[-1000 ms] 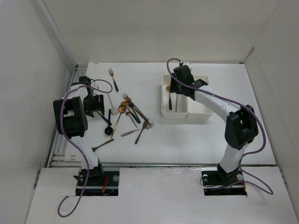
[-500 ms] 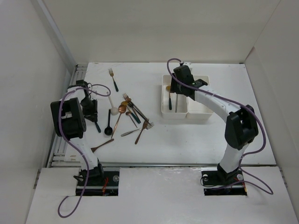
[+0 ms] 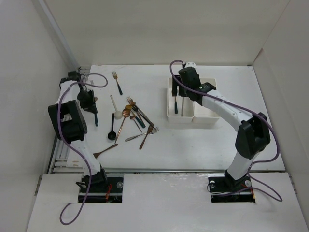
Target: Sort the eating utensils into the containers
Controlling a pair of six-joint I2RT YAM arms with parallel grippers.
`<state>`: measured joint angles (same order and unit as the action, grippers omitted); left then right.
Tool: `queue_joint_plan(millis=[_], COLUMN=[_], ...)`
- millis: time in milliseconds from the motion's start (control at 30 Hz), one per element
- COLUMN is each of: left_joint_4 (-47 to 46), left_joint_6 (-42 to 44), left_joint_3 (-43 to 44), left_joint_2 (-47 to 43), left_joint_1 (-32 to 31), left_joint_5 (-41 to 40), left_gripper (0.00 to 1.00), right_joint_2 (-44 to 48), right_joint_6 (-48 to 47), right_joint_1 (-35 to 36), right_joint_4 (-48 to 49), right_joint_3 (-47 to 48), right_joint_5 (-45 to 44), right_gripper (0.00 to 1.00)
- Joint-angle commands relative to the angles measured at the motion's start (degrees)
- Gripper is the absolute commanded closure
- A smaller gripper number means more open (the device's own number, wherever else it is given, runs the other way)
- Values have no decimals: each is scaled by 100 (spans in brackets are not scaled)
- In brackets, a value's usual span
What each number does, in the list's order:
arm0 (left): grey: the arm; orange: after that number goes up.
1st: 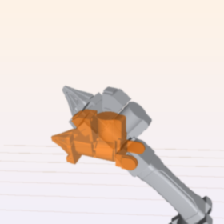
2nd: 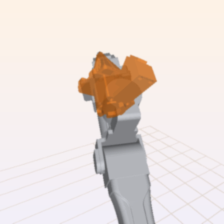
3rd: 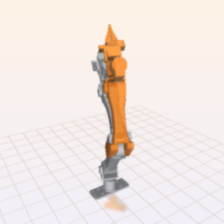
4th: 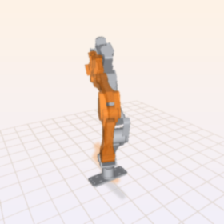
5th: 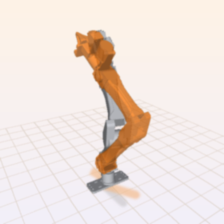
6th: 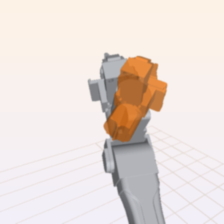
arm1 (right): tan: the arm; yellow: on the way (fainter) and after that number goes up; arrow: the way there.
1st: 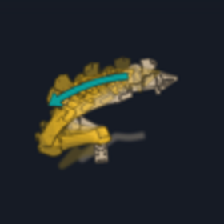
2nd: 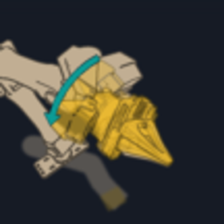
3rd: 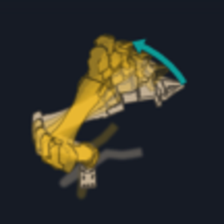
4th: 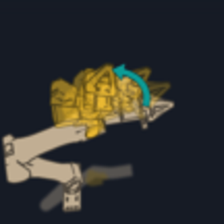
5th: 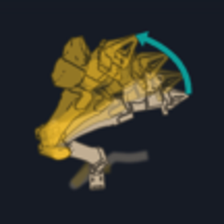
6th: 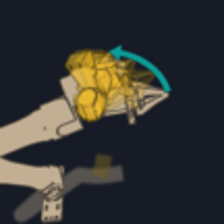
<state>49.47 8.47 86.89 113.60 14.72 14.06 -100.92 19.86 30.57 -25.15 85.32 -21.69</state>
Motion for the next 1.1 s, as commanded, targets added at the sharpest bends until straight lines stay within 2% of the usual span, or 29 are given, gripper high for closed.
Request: queue_joint_plan(millis=[0,33,100,133,300,400,500,667,733,900,1000,1067], left_joint_4=[387,501,502,424,-121,-727,-1323,-1774,-1914,-2021,-2073,-2073], left_joint_6=[-90,-143,-205,-153,-74,41,-72,-547,-670,-1030,-1198,-1277], left_joint_3=[1204,1834,2313,2428,2367,2000,1508,1147,1094,751,549,496], left_joint_2=[-303,-356,-514,-628,-1550,-2137,-2665,-3019,-3072,-3178,-3230,-3230], left_joint_1=[31,31,-100,-197,-452,-662,-743,-927,-1050,-1156,-1156,-1208], left_joint_5=[763,965,1142,1142,2380,2487,2609,2803,2943,3154,3357,3471], left_gripper=[100,100,100,100,100,100,100,100,100,100,100,100], right_joint_2=[643,644,715,715,522,144,-304,-1033,-1280,-1544,-1789,-1895], right_joint_6=[-604,-606,-659,-659,-659,-659,-247,395,703,932,984,1098], right_joint_1=[344,406,616,695,1345,1662,1768,1927,1927,1927,1927,1927], right_joint_4=[536,615,800,879,1714,2250,2733,3024,3208,3271,3271,3271], right_joint_3=[64,64,292,362,765,1091,1601,2496,2577,2806,2954,3026], right_joint_5=[401,559,911,1104,2774,3607,4092,4445,4498,4068,4007,3866], right_gripper=[15,11,0,0,0,0,0,3,6,11,20,31])
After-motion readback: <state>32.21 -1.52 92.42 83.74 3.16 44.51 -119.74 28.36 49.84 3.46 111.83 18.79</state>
